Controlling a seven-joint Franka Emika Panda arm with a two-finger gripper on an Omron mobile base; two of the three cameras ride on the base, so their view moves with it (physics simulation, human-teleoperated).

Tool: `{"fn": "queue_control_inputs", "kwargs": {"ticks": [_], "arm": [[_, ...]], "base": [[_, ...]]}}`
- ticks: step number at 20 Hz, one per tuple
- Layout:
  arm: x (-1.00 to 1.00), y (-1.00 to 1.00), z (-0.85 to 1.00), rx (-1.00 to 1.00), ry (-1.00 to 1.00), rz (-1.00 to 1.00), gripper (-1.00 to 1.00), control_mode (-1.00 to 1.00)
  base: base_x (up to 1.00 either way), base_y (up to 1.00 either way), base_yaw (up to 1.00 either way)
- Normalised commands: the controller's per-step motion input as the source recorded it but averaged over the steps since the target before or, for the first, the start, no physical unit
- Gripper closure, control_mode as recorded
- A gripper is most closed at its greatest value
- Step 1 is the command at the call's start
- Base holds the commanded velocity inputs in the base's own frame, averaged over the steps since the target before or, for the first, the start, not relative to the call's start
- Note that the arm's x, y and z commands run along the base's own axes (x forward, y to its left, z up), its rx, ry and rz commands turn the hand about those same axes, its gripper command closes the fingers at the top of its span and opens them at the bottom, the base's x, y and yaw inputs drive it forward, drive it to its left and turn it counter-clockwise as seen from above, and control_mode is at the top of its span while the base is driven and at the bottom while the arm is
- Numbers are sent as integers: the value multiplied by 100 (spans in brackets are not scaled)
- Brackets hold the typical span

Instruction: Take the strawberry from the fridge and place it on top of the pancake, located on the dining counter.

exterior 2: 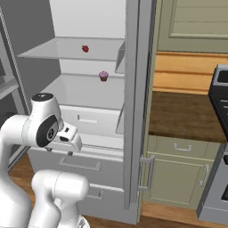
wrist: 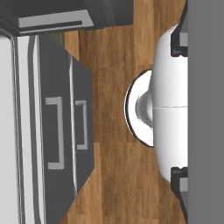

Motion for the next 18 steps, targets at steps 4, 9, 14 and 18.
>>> {"fn": "queue_control_inputs", "kwargs": {"ticks": [4,9,14,18], "arm": [[0,0,0,1,0,6,-100,-100],[0,0,0,0,-1,0,-100,-100],[0,2,0,0,0,0,-100,100],[0,0,0,0,0,0,-100,100]], "base": [[0,0,0],[0,0,0],[0,26,-5],[0,36,-11]]}}
